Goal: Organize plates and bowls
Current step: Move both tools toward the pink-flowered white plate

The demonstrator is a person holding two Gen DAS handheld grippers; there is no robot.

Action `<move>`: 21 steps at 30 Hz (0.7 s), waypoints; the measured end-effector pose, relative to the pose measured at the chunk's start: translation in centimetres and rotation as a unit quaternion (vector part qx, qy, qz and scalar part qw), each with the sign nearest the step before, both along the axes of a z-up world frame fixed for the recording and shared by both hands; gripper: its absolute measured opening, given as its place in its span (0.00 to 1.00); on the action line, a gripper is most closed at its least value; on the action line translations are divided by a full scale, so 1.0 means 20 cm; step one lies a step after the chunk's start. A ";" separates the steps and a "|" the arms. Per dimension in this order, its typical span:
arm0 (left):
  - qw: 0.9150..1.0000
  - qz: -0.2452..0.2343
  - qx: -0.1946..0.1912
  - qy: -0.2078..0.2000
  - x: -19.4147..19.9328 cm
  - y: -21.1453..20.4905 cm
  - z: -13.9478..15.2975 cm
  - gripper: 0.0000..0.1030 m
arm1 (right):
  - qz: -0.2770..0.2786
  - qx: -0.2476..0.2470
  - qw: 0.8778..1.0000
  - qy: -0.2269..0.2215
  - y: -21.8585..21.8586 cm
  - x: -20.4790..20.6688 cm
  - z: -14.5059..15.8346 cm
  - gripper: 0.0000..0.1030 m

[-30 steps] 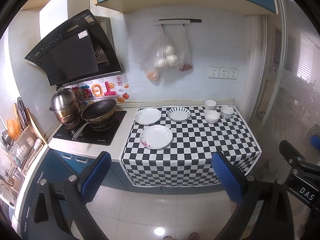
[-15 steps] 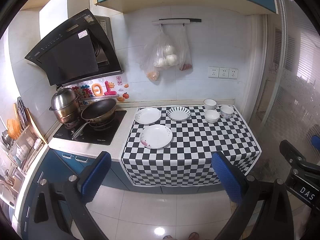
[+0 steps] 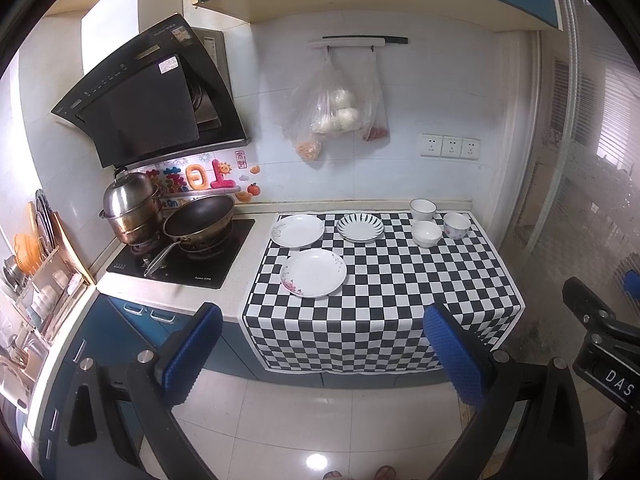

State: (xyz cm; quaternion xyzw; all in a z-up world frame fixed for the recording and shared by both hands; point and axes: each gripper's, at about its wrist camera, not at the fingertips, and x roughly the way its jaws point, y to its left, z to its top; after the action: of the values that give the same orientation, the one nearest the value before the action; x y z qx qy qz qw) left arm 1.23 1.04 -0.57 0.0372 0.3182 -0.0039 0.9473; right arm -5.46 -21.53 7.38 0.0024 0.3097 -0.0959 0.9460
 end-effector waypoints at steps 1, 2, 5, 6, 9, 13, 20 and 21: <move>1.000 0.003 0.001 -0.001 0.01 0.00 -0.01 1.00 | 0.001 0.006 1.000 -0.001 -0.01 0.01 0.00 1.00; 1.000 0.006 0.002 -0.003 0.02 0.00 -0.01 1.00 | 0.003 0.015 1.000 -0.002 -0.03 0.03 -0.01 1.00; 1.000 0.020 0.004 -0.005 0.08 0.01 -0.04 1.00 | 0.008 0.038 0.999 -0.001 -0.07 0.09 -0.06 1.00; 1.000 0.028 0.004 -0.006 0.11 0.01 -0.06 1.00 | 0.009 0.042 0.999 0.001 -0.08 0.12 -0.08 1.00; 0.998 0.057 0.010 -0.006 0.21 0.02 -0.11 1.00 | 0.012 0.051 0.999 0.011 -0.14 0.20 -0.16 1.00; 0.995 0.096 0.022 0.002 0.35 0.03 -0.21 1.00 | 0.018 0.063 0.997 0.039 -0.22 0.35 -0.31 1.00; 0.990 0.124 0.037 0.057 0.64 0.08 -0.44 1.00 | 0.043 0.070 0.994 0.078 -0.25 0.68 -0.53 1.00; 0.989 0.126 0.036 0.067 0.69 0.09 -0.47 1.00 | 0.047 0.071 0.993 0.084 -0.24 0.74 -0.56 1.00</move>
State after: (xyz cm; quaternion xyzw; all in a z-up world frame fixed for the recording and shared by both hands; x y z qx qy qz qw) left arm 15.04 2.87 -10.03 0.0302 0.3834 0.1239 0.9147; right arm 9.35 -26.29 -3.87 0.0468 0.3935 -0.0290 0.9177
